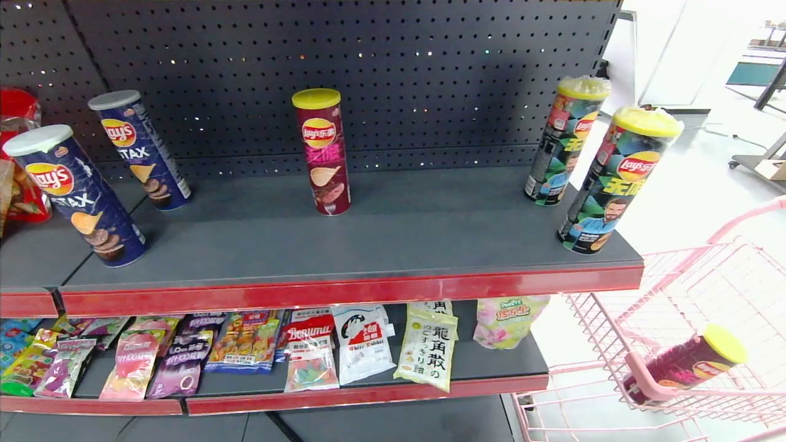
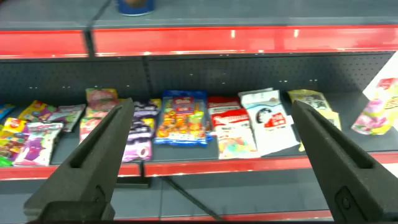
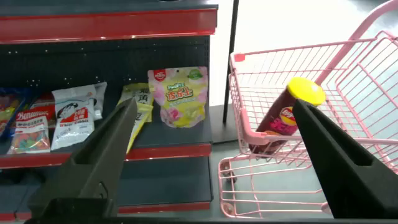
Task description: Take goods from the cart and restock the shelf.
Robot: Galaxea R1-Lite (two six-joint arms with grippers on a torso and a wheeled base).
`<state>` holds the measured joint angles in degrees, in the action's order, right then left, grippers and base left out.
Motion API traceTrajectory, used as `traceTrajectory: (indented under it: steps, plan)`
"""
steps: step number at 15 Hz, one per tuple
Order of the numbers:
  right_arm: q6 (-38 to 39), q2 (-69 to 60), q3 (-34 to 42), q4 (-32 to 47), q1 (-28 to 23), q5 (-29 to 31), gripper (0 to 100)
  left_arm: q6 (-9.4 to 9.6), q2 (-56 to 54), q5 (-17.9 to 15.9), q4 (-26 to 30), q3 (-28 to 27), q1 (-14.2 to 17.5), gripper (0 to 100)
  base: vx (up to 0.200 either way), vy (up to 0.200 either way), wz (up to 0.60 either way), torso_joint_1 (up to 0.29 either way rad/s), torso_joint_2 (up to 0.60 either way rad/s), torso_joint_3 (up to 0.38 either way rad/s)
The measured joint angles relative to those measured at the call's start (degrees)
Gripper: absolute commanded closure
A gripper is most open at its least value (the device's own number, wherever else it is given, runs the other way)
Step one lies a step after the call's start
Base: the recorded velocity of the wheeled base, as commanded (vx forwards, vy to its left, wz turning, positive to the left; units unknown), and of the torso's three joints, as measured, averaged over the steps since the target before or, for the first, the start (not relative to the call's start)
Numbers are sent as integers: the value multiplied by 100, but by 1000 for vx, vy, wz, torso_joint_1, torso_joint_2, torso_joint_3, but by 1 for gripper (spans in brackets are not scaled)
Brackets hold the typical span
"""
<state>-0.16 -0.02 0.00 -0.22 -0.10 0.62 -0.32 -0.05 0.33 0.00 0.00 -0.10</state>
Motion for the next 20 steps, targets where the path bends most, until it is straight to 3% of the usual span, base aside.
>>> traceTrajectory:
  steps: [2, 10, 20]
  plan:
    - [11, 0, 0, -5, 2, 0, 0, -1, 0, 0, 2, 0, 2, 0, 0, 0, 0, 0, 0, 0]
    - [0, 0, -2, 1, -1, 27, 0, -1, 0, 0, 0, 0, -1, 0, 0, 0, -600, 5, 2, 0]
    - [0, 0, 0, -2, -1, 27, 0, 0, 0, 0, 2, 0, -4, 0, 0, 0, 0, 0, 0, 0]
